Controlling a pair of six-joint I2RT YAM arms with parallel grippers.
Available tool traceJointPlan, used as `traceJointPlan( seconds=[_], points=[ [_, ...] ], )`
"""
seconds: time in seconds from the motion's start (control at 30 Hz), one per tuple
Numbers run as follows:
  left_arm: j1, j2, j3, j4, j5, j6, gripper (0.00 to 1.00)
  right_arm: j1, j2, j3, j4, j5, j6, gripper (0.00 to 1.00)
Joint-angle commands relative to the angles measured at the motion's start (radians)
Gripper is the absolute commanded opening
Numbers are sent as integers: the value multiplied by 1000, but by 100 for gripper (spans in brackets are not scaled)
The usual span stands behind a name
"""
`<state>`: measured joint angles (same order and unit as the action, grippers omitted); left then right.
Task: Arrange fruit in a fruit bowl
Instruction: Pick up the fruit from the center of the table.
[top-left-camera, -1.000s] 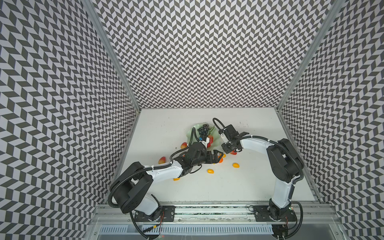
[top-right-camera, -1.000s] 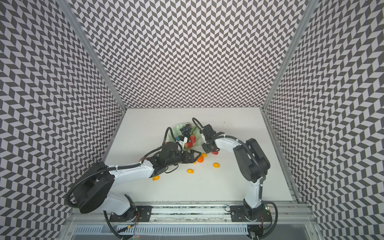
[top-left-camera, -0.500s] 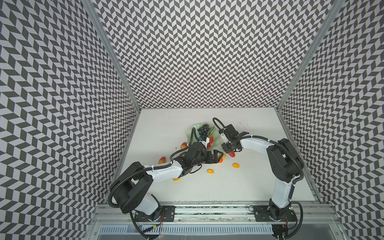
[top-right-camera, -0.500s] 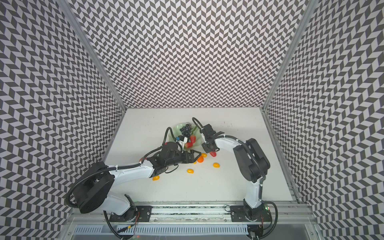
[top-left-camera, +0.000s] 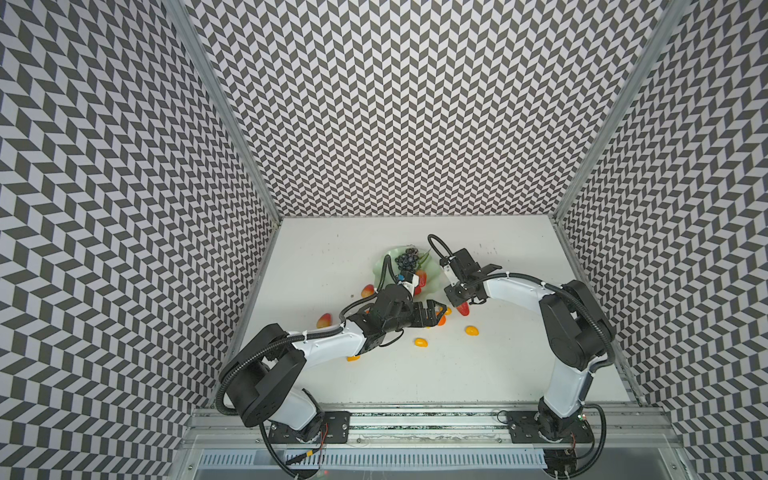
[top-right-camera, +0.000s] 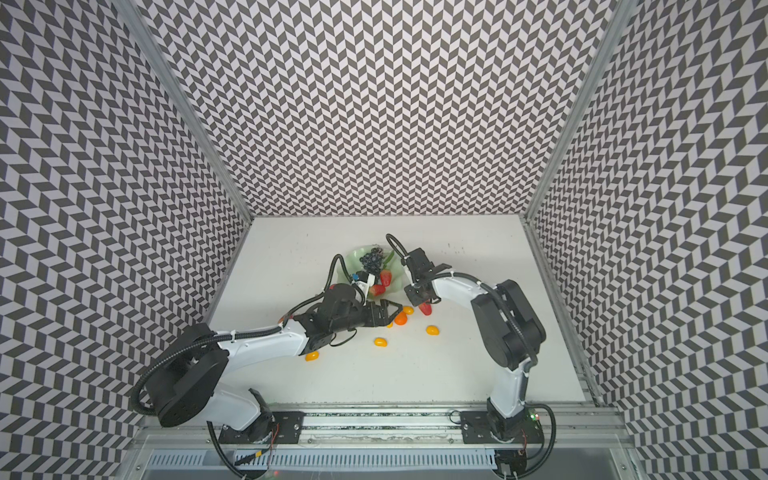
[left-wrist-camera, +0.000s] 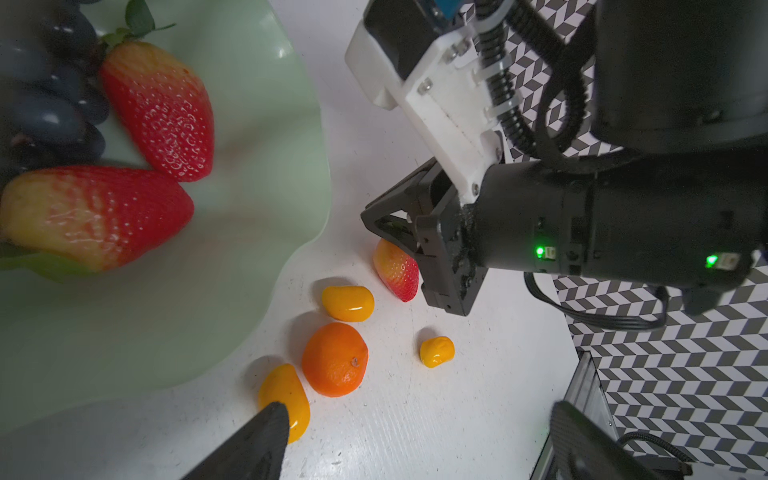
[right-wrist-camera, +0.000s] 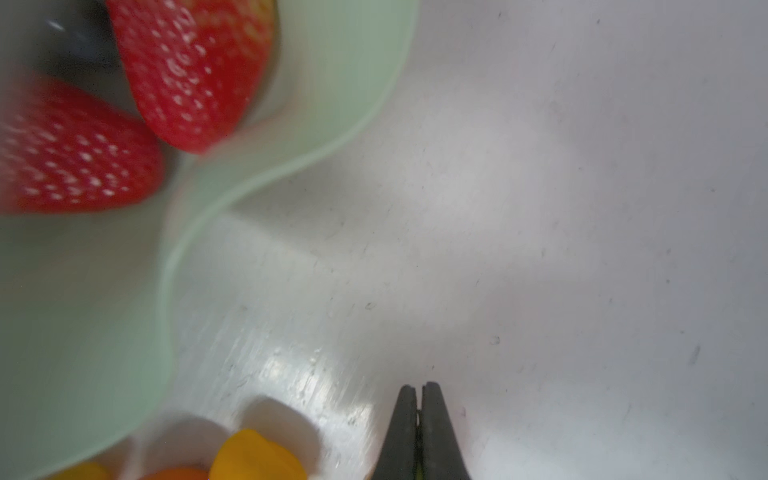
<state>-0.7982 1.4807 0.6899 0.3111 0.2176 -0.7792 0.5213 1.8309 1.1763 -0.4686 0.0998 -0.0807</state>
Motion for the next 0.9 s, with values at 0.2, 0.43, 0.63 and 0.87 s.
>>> traceJointPlan(
  seconds=[0.2, 0.43, 0.63, 0.87],
  points=[
    [11, -100, 74, -92, -24, 36, 100, 2, -233, -103, 178, -9, 36, 0],
    [72, -163, 71, -124, -16, 53, 100, 2, -414, -207, 406, -21, 53, 0],
    [152, -199, 51, -125, 18, 55, 100, 2, -482, -306, 652, -133, -42, 0],
    [240, -233, 11, -98, 74, 34, 100, 15, -427, -263, 689, -225, -144, 0]
  ],
)
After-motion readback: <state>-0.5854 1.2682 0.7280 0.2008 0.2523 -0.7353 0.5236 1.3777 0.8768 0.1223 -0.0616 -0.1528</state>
